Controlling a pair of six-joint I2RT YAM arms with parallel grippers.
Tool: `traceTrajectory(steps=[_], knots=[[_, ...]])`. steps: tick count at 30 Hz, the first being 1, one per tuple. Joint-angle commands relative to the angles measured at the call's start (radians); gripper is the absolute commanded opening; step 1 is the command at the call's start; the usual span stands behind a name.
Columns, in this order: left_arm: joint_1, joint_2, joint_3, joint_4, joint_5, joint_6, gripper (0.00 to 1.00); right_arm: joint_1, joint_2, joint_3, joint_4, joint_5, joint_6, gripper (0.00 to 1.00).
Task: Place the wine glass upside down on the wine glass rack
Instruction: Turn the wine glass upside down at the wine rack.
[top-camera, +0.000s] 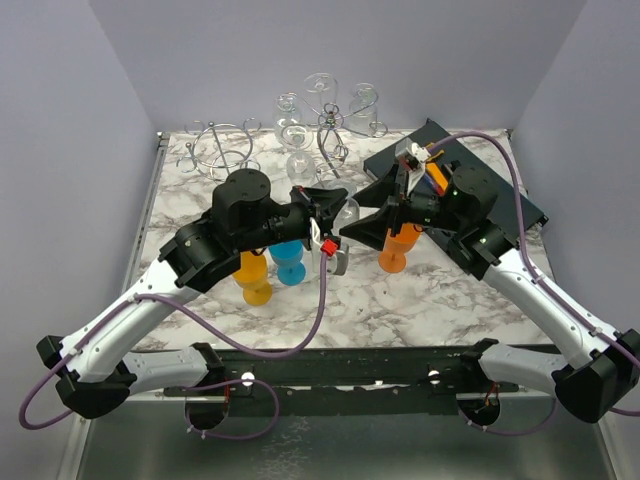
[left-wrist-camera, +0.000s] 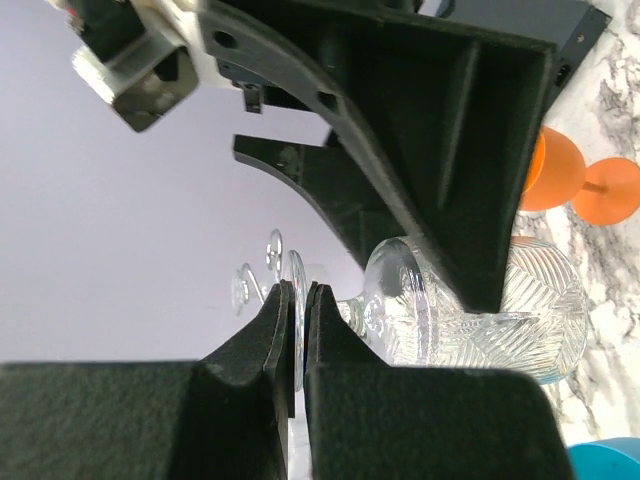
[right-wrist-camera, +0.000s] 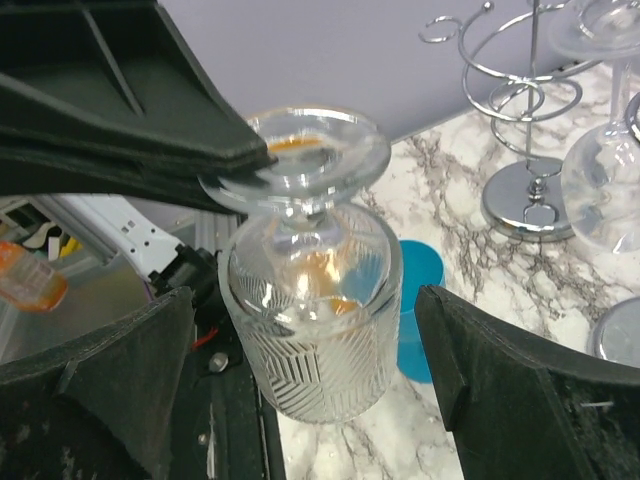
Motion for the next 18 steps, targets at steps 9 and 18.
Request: traceTrajectory(steps=[9,18], knots=[[-0.015,-0.052,-0.004,0.119,0.093,0.069,0.00,0.002,0.023,-0.030,0.025,-0.078,-0.074,1.00],[-0.020,-0.053,-0.009,0.121,0.086,0.085,0.00,0.001,0.078,-0.018,0.078,-0.100,-0.045,0.67]])
